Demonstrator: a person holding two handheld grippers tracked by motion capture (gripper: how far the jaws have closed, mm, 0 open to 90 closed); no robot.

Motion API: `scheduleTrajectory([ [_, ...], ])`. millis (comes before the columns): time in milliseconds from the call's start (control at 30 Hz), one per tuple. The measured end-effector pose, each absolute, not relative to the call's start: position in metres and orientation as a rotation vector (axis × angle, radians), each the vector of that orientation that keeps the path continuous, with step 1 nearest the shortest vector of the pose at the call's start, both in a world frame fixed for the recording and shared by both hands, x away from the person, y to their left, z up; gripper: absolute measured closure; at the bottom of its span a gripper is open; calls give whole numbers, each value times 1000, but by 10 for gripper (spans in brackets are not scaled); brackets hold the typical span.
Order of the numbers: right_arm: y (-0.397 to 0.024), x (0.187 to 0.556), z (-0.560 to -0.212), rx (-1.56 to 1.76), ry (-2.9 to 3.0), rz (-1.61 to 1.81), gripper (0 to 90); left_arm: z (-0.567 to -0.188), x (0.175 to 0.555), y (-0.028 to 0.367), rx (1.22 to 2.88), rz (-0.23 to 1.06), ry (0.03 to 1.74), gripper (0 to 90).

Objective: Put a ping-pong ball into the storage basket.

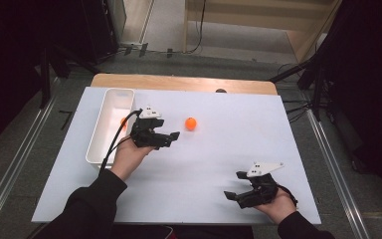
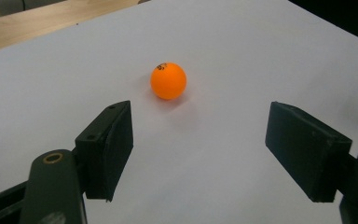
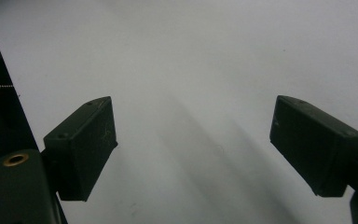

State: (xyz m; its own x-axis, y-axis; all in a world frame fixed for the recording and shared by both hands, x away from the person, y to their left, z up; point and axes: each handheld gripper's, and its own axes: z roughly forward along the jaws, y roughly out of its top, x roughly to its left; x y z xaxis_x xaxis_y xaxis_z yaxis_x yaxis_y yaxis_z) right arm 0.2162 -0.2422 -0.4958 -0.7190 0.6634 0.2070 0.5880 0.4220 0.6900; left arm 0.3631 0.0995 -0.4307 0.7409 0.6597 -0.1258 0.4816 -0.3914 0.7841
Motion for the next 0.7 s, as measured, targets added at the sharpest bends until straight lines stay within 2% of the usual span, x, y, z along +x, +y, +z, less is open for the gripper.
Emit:
scheduleTrajectory([
  [700, -241, 216, -496, 1130, 2570, 1185, 131, -446, 372, 81, 2094, 250, 859, 237],
])
